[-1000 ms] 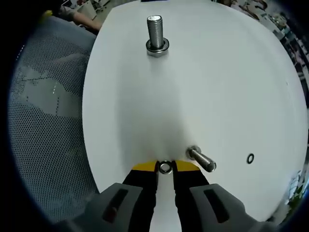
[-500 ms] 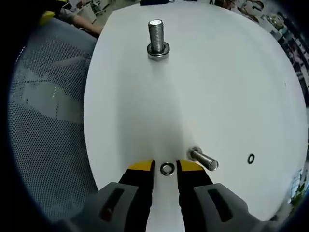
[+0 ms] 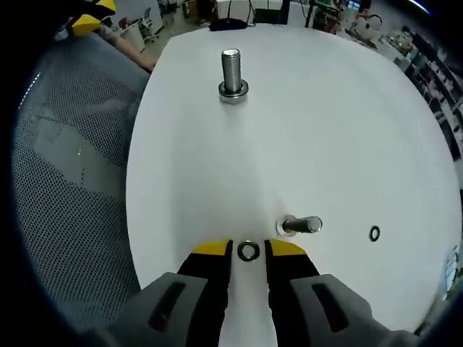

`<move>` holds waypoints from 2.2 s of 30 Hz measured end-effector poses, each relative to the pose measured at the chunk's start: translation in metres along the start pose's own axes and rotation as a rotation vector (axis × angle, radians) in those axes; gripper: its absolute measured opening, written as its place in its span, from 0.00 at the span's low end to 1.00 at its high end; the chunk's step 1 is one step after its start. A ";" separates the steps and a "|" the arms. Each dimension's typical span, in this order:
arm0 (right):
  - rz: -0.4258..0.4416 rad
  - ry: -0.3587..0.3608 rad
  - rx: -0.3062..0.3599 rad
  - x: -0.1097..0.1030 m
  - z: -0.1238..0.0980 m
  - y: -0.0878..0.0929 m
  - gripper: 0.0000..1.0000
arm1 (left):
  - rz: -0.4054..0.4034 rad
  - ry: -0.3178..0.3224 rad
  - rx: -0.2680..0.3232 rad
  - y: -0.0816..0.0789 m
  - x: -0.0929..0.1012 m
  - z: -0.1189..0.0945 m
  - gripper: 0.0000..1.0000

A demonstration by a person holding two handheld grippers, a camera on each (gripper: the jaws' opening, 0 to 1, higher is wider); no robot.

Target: Place the washer onto the threaded stud by aligning its center hole with the stud, sliding it down to the base, and recovering from edge contact or off-axis alignment until the washer reaches the visible bottom stop.

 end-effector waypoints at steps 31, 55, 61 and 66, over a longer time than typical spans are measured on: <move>0.068 0.076 0.067 0.004 -0.020 0.003 0.13 | 0.001 0.002 -0.001 0.000 0.000 0.000 0.08; 0.098 0.141 0.171 0.034 -0.056 -0.026 0.13 | 0.001 0.000 -0.001 0.000 0.000 0.000 0.08; 0.075 0.139 0.141 0.035 -0.050 -0.029 0.13 | 0.001 -0.001 0.000 0.000 -0.001 0.000 0.08; 0.056 0.130 0.128 0.037 -0.046 -0.032 0.13 | 0.001 -0.001 -0.001 0.000 -0.001 0.000 0.08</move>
Point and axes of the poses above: the point that each gripper's makers call its tool centre point, and the gripper's own axes: z roughly forward along the fingers, x roughly to its right, y roughly out of its underside, the point moved 8 cm from there along -z, roughly backward along the fingers, and after that the axes turned 9 degrees about y, right-handed, at the moved point
